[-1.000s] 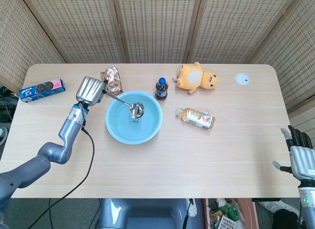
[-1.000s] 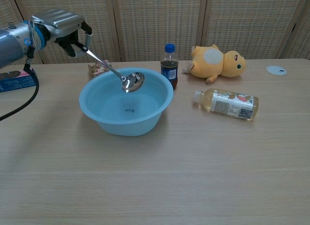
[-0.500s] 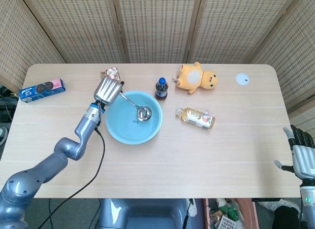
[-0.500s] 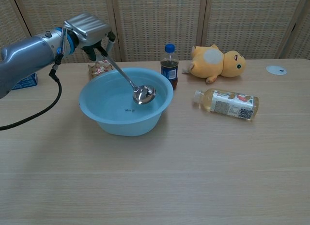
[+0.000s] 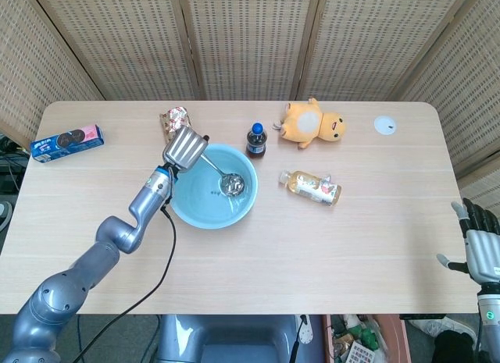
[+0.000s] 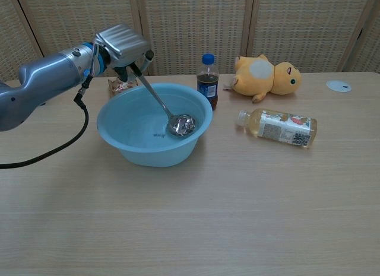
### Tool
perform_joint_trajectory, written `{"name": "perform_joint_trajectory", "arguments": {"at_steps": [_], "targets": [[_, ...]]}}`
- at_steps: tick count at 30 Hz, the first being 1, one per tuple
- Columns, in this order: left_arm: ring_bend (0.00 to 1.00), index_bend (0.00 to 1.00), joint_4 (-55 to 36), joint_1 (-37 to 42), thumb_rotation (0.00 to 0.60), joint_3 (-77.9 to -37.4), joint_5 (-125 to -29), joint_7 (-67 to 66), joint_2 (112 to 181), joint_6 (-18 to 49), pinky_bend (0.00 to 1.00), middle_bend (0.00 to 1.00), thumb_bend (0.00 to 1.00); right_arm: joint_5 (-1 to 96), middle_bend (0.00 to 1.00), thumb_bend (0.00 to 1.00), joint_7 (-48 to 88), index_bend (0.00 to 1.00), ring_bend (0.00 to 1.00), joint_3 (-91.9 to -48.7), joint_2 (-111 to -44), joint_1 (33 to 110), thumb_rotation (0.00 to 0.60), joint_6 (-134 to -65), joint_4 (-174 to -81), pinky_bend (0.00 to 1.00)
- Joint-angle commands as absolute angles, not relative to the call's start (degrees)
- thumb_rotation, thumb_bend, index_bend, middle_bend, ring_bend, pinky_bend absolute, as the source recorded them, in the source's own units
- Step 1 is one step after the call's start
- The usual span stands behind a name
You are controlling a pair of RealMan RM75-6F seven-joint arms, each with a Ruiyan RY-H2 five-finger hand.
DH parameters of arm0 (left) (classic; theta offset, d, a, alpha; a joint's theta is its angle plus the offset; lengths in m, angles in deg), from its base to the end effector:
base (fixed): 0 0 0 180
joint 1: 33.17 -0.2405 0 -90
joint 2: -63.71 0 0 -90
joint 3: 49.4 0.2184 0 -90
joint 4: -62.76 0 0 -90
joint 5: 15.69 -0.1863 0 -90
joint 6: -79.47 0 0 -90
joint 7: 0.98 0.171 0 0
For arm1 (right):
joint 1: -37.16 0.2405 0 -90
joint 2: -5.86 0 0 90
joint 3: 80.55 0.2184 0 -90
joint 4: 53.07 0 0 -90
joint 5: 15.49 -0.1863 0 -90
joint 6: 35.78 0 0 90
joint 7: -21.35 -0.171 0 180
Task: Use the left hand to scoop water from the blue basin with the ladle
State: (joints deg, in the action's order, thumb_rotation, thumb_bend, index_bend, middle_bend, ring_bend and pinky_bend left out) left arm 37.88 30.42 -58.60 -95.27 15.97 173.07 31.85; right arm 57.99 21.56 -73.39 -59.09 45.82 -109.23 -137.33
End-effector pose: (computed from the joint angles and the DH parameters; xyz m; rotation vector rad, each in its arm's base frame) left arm -0.0729 0.4607 -0.0059 -1.8849 -0.0887 -0.6468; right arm -0.3174 -0.2350 0.1743 1.2968 -0.9628 0.7069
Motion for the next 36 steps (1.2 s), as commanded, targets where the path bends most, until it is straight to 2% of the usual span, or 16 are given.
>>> {"name": "perform_joint_trajectory", "arguments": {"at_steps": [1, 11, 19, 29, 36], "targets": [[1.0, 0.87, 37.1, 30.6, 0.6, -59.3, -94.6, 14.3, 173.0, 32.6, 1.0, 1.0, 0.58, 58.0, 0.0, 0.0, 21.6, 0.0, 0.0, -73.4, -59.1, 45.8, 0.6, -109.2, -137.3, 0.0], [1.0, 0.89, 27.2, 31.4, 0.6, -63.3, -87.4, 21.0, 167.6, 41.2, 1.0, 1.0, 0.65, 57.6, 0.0, 0.0, 22.1, 0.0, 0.0, -73.4, -59.3, 46.0, 0.6, -108.8, -137.3, 0.0], [1.0, 0.9, 17.2, 31.4, 0.6, -65.8, -80.8, 29.8, 161.8, 42.1, 1.0, 1.0, 0.67, 57.4, 0.0, 0.0, 22.0, 0.0, 0.0, -73.4, -59.4, 46.1, 0.6, -108.6, -137.1, 0.0], [1.0, 0.9, 6.8, 32.1, 0.6, -66.5, -69.8, 40.0, 155.2, 42.9, 1.0, 1.0, 0.67, 57.5, 0.0, 0.0, 21.9, 0.0, 0.0, -73.5, -59.5, 46.1, 0.6, -108.6, -136.9, 0.0], [1.0, 0.9, -1.5, 34.8, 0.6, -64.7, -55.3, 49.5, 149.4, 43.0, 1.0, 1.0, 0.68, 57.6, 0.0, 0.0, 22.2, 0.0, 0.0, -73.4, -59.4, 46.0, 0.6, -108.9, -137.2, 0.0]]}}
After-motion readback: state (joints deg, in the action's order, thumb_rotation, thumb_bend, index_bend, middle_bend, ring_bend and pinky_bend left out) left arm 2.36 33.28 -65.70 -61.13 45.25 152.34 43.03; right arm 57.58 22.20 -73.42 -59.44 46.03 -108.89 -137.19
